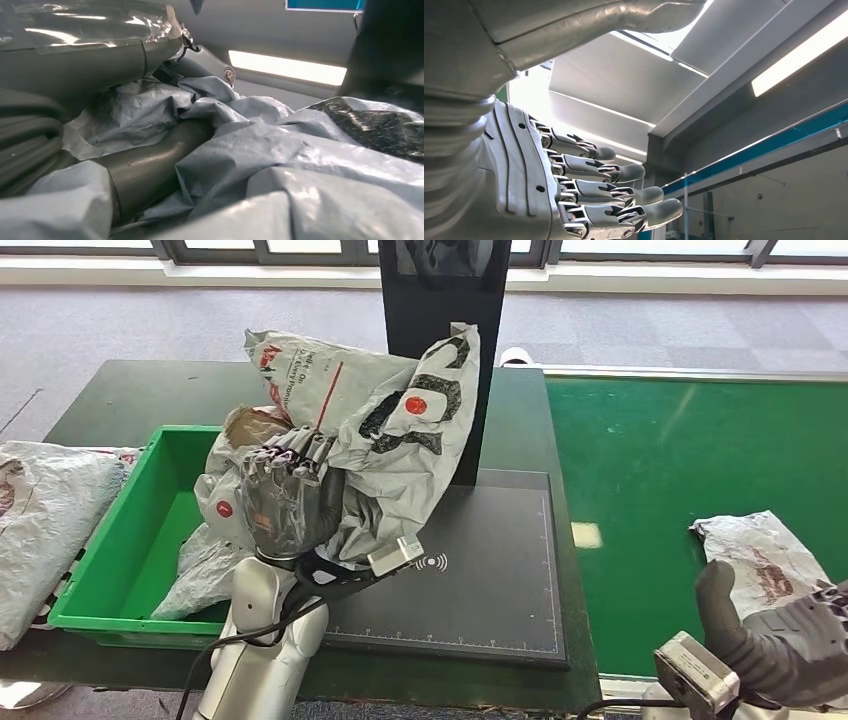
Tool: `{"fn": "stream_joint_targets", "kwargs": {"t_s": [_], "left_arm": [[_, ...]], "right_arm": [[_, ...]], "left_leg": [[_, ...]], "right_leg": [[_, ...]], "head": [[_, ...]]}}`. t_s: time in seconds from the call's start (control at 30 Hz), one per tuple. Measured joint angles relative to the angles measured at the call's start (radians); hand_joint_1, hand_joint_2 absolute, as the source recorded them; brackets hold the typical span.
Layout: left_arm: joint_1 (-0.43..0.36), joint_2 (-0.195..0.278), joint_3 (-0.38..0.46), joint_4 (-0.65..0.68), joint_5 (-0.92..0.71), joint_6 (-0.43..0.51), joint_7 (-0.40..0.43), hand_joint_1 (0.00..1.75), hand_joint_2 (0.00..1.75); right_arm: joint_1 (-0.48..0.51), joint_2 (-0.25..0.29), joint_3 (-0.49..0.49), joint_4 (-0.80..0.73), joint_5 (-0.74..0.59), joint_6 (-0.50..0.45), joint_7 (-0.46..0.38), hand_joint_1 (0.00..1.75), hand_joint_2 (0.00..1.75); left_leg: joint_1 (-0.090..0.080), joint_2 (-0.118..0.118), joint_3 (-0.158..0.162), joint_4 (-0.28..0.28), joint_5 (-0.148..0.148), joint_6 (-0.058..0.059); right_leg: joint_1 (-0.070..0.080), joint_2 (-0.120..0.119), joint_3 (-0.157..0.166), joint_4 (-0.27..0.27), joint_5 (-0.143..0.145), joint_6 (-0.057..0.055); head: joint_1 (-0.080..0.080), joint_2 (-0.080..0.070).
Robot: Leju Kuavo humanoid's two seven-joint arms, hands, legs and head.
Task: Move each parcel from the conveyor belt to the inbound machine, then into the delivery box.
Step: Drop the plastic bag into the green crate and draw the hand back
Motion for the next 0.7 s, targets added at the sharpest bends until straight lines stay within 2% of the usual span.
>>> {"fn": "stream_joint_targets", "kwargs": {"t_s": [0.17,0.4,0.6,0.63,0.7], "left_arm": [[-0.003,0.006,0.131,0.003,0.012,0.000,0.013,1.75,1.75],[-0.012,0.010,0.314,0.039,0.034,0.000,-0.023,1.75,1.75],[-0.048,0.013,0.437,0.179,-0.012,-0.001,0.098,1.75,1.75],[-0.051,0.014,0.452,0.200,-0.015,-0.001,0.112,1.49,1.75],[-0.056,0.016,0.475,0.236,-0.019,-0.001,0.131,0.62,1.75]], "right_arm": [[0.003,0.000,0.001,0.000,-0.002,0.000,0.000,0.00,1.75],[0.013,0.001,0.001,0.000,-0.004,0.000,0.000,0.00,1.75],[0.018,0.002,0.001,0.000,-0.007,0.000,0.000,0.00,1.75],[0.020,0.002,0.001,0.000,-0.007,0.000,0.000,0.00,1.75],[0.022,0.002,0.001,0.000,-0.010,0.000,0.000,0.00,1.75]], "left_leg": [[0.000,0.000,0.000,0.000,0.000,0.000],[0.000,0.000,0.000,0.000,0.000,0.000],[0.000,0.000,0.000,0.000,0.000,0.000],[0.000,0.000,0.000,0.000,0.000,0.000],[0.000,0.000,0.000,0.000,0.000,0.000]], "right_leg": [[0.000,0.001,0.000,0.000,0.000,0.000],[0.000,0.001,-0.001,0.000,0.000,0.000],[0.000,0.001,-0.001,0.000,0.000,0.000],[0.000,0.001,-0.001,0.000,0.000,0.000],[0.000,0.001,-0.001,0.000,0.000,0.000]], "head": [[0.000,0.000],[0.000,0.000],[0.000,0.000],[0.000,0.000],[0.000,0.000]]}}
